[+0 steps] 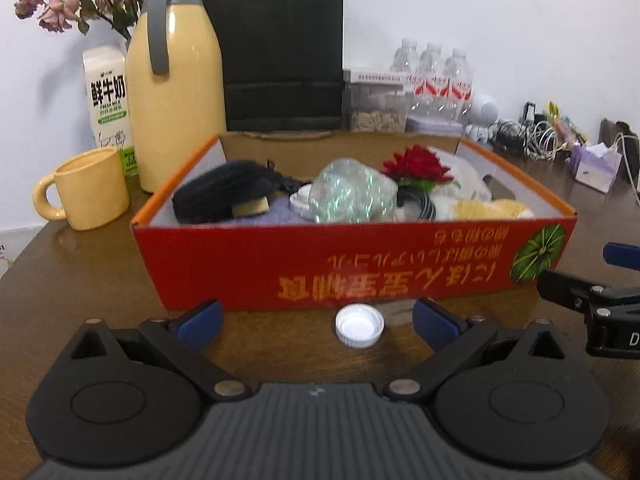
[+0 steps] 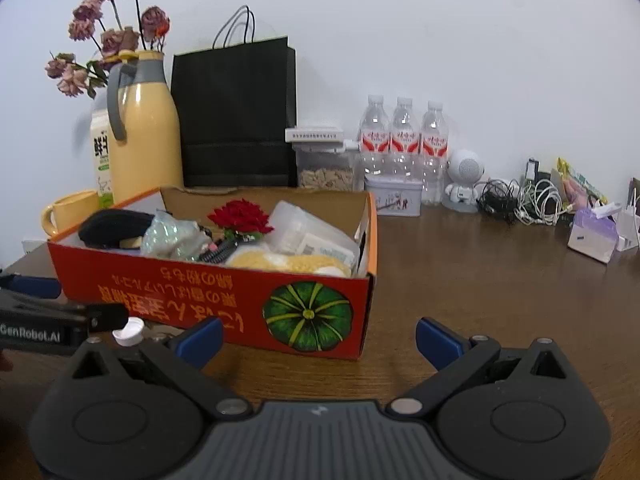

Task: Organize objects

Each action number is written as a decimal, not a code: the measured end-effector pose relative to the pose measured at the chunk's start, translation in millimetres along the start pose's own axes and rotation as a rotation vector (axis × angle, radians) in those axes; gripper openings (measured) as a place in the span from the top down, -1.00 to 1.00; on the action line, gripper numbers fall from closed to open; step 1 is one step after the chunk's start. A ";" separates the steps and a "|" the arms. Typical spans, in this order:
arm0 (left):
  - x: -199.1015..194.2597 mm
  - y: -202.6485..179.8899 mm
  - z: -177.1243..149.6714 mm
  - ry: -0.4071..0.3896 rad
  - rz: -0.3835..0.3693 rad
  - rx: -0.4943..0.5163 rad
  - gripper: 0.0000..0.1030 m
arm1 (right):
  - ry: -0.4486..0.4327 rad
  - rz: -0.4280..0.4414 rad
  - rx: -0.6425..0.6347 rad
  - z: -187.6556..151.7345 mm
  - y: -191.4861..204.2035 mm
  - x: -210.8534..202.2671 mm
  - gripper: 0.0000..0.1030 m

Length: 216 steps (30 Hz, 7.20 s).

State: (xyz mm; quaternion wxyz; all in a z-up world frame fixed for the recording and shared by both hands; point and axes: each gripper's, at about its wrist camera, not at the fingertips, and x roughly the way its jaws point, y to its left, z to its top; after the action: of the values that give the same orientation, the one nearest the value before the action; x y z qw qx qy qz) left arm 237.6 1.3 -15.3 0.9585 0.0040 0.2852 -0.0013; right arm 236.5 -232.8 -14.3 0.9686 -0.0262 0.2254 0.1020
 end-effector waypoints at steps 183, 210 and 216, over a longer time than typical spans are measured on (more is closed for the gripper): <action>-82.7 36.6 49.6 -0.180 -0.037 -0.029 -1.00 | -0.020 0.096 -0.006 53.0 50.0 -41.4 -1.00; -153.2 17.6 -32.4 -0.072 -0.025 -0.029 -1.00 | 0.026 0.093 0.042 -4.5 42.6 -125.1 -1.00; -153.7 17.8 -31.1 -0.071 -0.026 -0.028 -1.00 | 0.024 0.094 0.042 -4.5 42.7 -126.1 -1.00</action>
State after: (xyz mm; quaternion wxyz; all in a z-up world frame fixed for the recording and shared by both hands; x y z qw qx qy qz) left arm 91.9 19.4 42.8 0.9679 -0.0129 0.2509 -0.0100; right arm 115.0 -214.9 37.2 0.9603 0.0037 0.2401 0.1421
